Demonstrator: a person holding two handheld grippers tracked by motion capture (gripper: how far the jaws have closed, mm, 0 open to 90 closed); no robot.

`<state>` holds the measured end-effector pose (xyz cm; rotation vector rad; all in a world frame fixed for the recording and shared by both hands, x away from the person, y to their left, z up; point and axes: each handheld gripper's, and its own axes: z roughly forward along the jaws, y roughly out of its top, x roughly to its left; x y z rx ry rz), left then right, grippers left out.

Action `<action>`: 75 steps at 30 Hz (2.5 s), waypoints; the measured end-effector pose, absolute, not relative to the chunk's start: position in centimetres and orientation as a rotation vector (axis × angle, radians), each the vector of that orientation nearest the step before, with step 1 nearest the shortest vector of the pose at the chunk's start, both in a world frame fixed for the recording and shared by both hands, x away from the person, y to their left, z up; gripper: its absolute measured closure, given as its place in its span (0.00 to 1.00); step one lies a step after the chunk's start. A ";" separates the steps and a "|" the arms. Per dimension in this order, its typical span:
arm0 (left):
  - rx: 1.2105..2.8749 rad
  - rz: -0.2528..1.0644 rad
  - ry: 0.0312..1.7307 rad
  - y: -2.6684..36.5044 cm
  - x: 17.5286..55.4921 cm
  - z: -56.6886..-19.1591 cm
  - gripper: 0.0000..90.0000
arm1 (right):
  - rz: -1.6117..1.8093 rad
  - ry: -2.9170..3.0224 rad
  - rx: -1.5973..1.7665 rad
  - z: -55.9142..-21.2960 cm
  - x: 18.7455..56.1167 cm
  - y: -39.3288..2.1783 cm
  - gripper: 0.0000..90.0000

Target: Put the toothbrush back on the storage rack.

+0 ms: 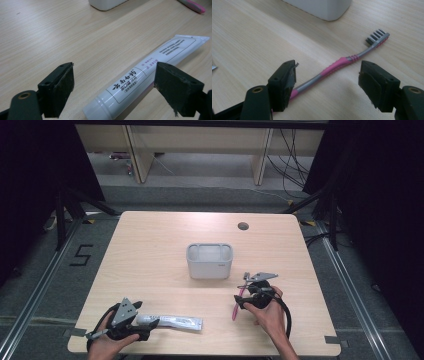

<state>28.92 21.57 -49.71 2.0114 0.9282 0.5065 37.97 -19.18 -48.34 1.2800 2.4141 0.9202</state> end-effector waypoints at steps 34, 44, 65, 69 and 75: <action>2.018 0.504 0.921 21.6 28.9 -49.7 0.18 | 0.789 2.435 1.338 -49.6 40.3 -19.0 0.57; 2.018 0.502 0.921 21.6 28.9 -49.7 0.18 | 0.751 2.477 1.311 -49.4 40.0 -19.5 0.65; 2.017 0.501 0.923 21.6 28.9 -49.7 0.18 | 0.640 2.603 1.311 -48.6 38.6 -18.9 0.71; 2.020 0.502 0.922 21.6 28.9 -49.7 0.18 | 0.621 2.620 1.294 -48.5 38.6 -19.1 0.75; 2.012 0.500 0.927 21.6 28.9 -49.7 0.18 | 0.589 2.661 1.254 -48.3 38.6 -19.3 0.79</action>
